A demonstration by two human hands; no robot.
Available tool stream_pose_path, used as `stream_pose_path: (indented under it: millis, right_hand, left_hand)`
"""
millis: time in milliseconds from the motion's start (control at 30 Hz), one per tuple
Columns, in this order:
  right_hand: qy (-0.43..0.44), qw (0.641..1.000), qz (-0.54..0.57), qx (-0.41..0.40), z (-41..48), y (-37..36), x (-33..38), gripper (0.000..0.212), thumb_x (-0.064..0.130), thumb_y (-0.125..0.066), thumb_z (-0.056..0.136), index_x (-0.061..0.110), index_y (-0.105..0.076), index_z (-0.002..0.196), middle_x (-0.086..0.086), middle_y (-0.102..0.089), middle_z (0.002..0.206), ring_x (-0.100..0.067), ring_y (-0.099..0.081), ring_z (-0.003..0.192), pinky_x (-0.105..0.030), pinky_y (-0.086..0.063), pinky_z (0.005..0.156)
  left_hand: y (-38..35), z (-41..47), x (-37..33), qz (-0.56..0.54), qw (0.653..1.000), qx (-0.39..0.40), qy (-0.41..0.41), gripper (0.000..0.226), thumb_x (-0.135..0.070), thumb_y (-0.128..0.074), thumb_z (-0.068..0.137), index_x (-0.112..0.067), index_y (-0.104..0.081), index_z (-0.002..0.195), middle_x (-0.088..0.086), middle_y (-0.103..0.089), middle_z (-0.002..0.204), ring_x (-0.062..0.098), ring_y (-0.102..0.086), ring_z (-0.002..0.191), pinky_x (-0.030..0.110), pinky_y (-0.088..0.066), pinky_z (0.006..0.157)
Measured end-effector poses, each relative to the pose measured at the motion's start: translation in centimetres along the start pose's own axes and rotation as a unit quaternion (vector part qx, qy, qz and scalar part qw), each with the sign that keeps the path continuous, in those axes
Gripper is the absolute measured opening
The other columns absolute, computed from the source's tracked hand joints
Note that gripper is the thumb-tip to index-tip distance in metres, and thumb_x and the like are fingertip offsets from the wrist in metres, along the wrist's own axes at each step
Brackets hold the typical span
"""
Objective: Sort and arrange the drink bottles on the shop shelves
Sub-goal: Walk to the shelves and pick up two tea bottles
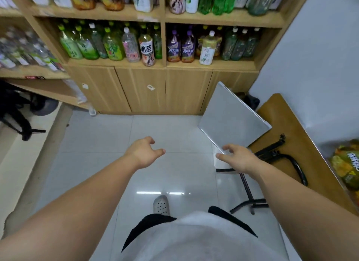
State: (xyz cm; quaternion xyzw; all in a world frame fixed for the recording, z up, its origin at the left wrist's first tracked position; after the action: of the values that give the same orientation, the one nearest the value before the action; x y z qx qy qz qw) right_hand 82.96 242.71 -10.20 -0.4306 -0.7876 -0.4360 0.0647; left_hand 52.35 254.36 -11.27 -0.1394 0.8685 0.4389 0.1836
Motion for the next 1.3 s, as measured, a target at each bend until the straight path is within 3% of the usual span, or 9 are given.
stream_pose_path:
  millis: [100,300,500,733,833,1033,1133,1233,1300]
  right_hand:
    - [-0.008,1.000,0.010,-0.011,3.8,2.5,2.9,0.062,0.049,-0.063,0.095,0.017,-0.048,0.147,-0.009,-0.047,0.152,-0.026,-0.048,0.137,-0.031,-0.037,0.106]
    - [-0.024,0.999,0.040,-0.010,12.3,6.7,5.4,0.061,0.050,-0.064,0.093,0.020,-0.050,0.144,-0.007,-0.050,0.149,-0.025,-0.049,0.135,-0.032,-0.038,0.102]
    - [0.011,0.999,0.053,-0.004,22.9,11.8,9.3,0.059,0.046,-0.066,0.094,0.019,-0.050,0.144,-0.009,-0.047,0.151,-0.028,-0.048,0.136,-0.034,-0.039,0.105]
    - [0.050,0.998,0.019,0.018,32.4,19.4,15.1,0.057,0.047,-0.065,0.095,0.020,-0.052,0.143,-0.006,-0.051,0.148,-0.026,-0.050,0.132,-0.030,-0.039,0.094]
    - [0.049,0.998,0.043,0.009,35.9,22.0,16.9,0.048,0.047,-0.065,0.095,0.019,-0.058,0.133,-0.007,-0.055,0.137,-0.020,-0.052,0.113,-0.032,-0.042,0.089]
    - [0.009,0.993,0.117,0.007,42.2,23.8,18.7,0.014,0.034,-0.065,0.097,0.031,-0.058,0.110,0.019,-0.053,0.095,-0.003,-0.051,0.091,-0.031,-0.041,0.088]
    - [-0.022,0.990,0.136,-0.030,45.1,25.1,18.2,0.023,0.036,-0.068,0.095,0.022,-0.068,0.114,0.012,-0.065,0.102,-0.007,-0.059,0.098,-0.032,-0.043,0.092]
    - [-0.050,0.988,0.134,-0.054,48.4,26.7,17.6,0.033,0.038,-0.070,0.093,0.018,-0.069,0.120,0.000,-0.071,0.114,-0.021,-0.064,0.112,-0.037,-0.046,0.099]
    - [-0.051,0.987,0.141,-0.059,50.8,27.8,17.5,0.040,0.037,-0.068,0.095,0.020,-0.060,0.130,-0.001,-0.065,0.124,-0.021,-0.060,0.115,-0.033,-0.044,0.097]
  left_hand:
    - [4.2,5.7,-2.2,0.034,0.999,0.003,-0.024,0.071,-0.060,-0.066,0.088,-0.018,-0.051,0.143,0.010,-0.056,0.142,0.028,-0.058,0.125,0.036,-0.047,0.100]
    - [8.1,14.9,-6.8,0.026,0.999,0.006,-0.034,0.070,-0.062,-0.066,0.087,-0.020,-0.051,0.142,0.008,-0.057,0.139,0.026,-0.059,0.121,0.035,-0.048,0.098]
    - [10.4,23.4,-10.6,0.021,1.000,-0.001,0.008,0.071,-0.061,-0.066,0.087,-0.020,-0.051,0.144,0.007,-0.057,0.141,0.025,-0.059,0.123,0.033,-0.046,0.095]
    - [15.8,31.3,-16.9,0.014,0.999,-0.039,0.021,0.071,-0.057,-0.065,0.089,-0.018,-0.049,0.146,0.011,-0.058,0.143,0.029,-0.056,0.127,0.034,-0.048,0.097]
    - [16.6,34.7,-19.4,-0.003,0.999,-0.043,0.016,0.069,-0.055,-0.067,0.089,-0.019,-0.049,0.146,0.010,-0.058,0.139,0.028,-0.060,0.117,0.033,-0.049,0.090]
    - [17.0,44.0,-24.7,-0.018,0.998,-0.009,-0.063,0.069,-0.052,-0.070,0.088,-0.022,-0.048,0.146,0.010,-0.057,0.139,0.027,-0.061,0.115,0.035,-0.051,0.093]
    - [16.7,48.6,-26.8,-0.019,0.994,0.023,-0.106,0.066,-0.047,-0.071,0.088,-0.024,-0.046,0.145,0.009,-0.057,0.136,0.028,-0.064,0.103,0.035,-0.053,0.086]
    - [16.1,52.8,-28.8,-0.013,0.989,0.044,-0.141,0.069,-0.045,-0.073,0.086,-0.026,-0.044,0.146,0.008,-0.055,0.141,0.026,-0.060,0.117,0.032,-0.050,0.092]
    - [15.4,55.2,-30.4,-0.019,0.987,0.042,-0.156,0.071,-0.045,-0.074,0.086,-0.026,-0.044,0.148,0.005,-0.054,0.144,0.022,-0.055,0.126,0.028,-0.045,0.096]
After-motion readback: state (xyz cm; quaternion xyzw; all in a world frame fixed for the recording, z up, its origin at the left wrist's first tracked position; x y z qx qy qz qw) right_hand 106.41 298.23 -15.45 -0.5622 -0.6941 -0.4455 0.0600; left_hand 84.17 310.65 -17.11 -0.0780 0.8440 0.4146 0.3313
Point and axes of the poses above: each hand's wrist, its own z-axis towards the middle knuckle, its own y-axis out of the back of the hand, x = y × z, the point moved 8 cm from there along z, towards the middle knuckle
